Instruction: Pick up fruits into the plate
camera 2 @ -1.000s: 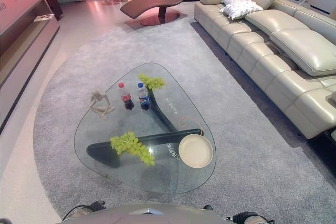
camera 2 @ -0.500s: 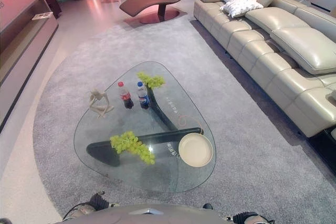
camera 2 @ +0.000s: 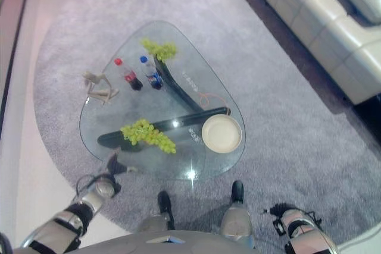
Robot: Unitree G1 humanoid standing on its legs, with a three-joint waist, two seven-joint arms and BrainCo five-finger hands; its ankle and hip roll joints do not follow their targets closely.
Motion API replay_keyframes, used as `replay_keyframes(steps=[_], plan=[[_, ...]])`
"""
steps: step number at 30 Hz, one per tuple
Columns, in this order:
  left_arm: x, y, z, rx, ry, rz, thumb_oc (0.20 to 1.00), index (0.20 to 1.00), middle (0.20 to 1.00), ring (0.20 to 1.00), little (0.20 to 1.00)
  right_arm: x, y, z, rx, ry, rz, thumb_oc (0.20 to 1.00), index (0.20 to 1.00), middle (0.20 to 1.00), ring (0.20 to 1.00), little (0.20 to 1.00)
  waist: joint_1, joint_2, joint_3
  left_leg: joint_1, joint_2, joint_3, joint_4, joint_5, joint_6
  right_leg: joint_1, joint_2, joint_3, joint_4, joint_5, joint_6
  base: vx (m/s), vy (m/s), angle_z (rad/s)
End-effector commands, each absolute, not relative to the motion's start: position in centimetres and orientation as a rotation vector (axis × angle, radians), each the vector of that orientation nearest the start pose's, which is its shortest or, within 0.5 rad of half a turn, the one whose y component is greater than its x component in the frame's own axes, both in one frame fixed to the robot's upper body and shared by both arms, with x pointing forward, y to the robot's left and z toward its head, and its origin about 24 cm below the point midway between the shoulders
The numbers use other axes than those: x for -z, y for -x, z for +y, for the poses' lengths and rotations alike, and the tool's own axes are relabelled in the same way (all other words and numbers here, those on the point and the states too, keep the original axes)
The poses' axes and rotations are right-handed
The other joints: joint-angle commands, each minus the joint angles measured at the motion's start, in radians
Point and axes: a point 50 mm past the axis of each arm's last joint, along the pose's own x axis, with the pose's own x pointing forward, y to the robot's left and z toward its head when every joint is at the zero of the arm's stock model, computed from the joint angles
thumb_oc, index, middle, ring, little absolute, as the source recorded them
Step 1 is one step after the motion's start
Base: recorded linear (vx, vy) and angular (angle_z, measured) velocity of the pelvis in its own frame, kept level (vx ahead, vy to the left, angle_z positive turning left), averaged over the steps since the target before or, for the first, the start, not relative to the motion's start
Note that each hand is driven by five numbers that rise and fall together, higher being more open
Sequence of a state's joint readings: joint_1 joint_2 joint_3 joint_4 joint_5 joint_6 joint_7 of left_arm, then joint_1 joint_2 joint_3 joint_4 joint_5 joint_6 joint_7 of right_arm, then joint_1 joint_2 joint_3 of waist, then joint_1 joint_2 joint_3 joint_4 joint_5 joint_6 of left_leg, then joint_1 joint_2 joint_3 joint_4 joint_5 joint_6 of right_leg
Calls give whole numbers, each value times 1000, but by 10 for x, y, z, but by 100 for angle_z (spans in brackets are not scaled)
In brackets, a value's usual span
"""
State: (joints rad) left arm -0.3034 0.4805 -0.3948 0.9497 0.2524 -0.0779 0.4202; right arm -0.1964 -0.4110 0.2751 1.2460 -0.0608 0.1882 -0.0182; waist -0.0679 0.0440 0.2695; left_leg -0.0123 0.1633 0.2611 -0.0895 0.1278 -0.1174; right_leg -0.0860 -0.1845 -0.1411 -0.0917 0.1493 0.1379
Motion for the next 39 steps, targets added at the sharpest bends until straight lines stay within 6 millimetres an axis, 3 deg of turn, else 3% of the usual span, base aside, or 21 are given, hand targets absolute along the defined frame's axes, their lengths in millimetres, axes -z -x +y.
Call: replay_keyframes(steps=[1, 3, 4, 8, 15, 18, 26, 27, 30, 39], plan=[[4, -293, 279, -219, -1160, 232, 1000, 1000, 1000, 1000, 1000, 116, -167, -301, 113, 636, 1198, 1000, 1000, 1000, 1000, 1000, -7, -14, 69, -58, -29, -43, 47, -57, 34, -34, 8, -2, 96, -76, -6, -136, 1, -5], [-17, -306, 283, -226, -1226, 156, 1000, 1000, 1000, 1000, 1000, 109, -176, -305, 118, 642, 1169, 1000, 1000, 1000, 1000, 1000, -10, -18, 95, -87, -32, -40, 69, -57, 31, -59, 11, -1, 109, -77, -10, -114, -7, -9], [-45, -320, 290, -253, -1284, 67, 1000, 1000, 1000, 1000, 1000, 102, -184, -311, 112, 659, 1143, 1000, 1000, 1000, 1000, 1000, -15, -20, 128, -122, -32, -39, 92, -57, 26, -87, 19, 3, 128, -82, -16, -115, -11, -8], [-93, -343, 295, -316, -1363, -62, 1000, 1000, 1000, 1000, 1000, 96, -193, -313, 120, 664, 1113, 1000, 1000, 1000, 1000, 1000, -21, -27, 183, -202, -33, -46, 153, -64, 25, -162, 32, 6, 190, -101, -29, -107, -38, -1], [-153, -366, 296, -461, -1405, -200, 1000, 1000, 1000, 1000, 1000, 84, -214, -313, 140, 656, 1037, 1000, 1000, 1000, 1000, 1000, -25, -44, 247, -379, -36, -69, 289, -78, 25, -324, 40, -11, 327, -133, -49, -95, -51, 8], [-170, -374, 291, -462, -1459, -242, 1000, 1000, 1000, 1000, 1000, 80, -222, -310, 149, 642, 999, 1000, 1000, 1000, 1000, 1000, -23, -54, 251, -469, -41, -83, 343, -83, 27, -412, 40, -14, 388, -143, -51, -82, -72, 15], [-189, -386, 279, -432, -1624, -276, 1000, 1000, 1000, 1000, 1000, 69, -244, -299, 166, 611, 920, 1000, 1000, 1000, 1000, 1000, -19, -66, 251, -574, -50, -99, 380, -91, 27, -509, 40, -24, 431, -152, -51, -49, -67, 12], [-199, -389, 280, -469, -1638, -284, 1000, 1000, 1000, 1000, 1000, 56, -263, -296, 168, 613, 872, 1000, 1000, 1000, 1000, 1000, -21, -65, 251, -617, -53, -93, 377, -85, 31, -556, 44, -28, 432, -146, -54, -62, -17, 3], [-200, -388, 281, -501, -1620, -288, 1000, 1000, 1000, 1000, 1000, 46, -273, -296, 170, 622, 842, 1000, 1000, 1000, 1000, 1000, -26, -58, 251, -663, -55, -96, 397, -84, 26, -604, 46, -24, 458, -149, -55, -19, 21, 2], [-216, -384, 289, -647, -1590, -340, 1000, 1000, 1000, 1000, 1000, 39, -280, -295, 145, 627, 800, 1000, 1000, 1000, 1000, 1000, -38, -55, 251, -740, -56, -93, 397, -73, 18, -684, 55, -7, 446, -132, -58, 0, 3, 0]])
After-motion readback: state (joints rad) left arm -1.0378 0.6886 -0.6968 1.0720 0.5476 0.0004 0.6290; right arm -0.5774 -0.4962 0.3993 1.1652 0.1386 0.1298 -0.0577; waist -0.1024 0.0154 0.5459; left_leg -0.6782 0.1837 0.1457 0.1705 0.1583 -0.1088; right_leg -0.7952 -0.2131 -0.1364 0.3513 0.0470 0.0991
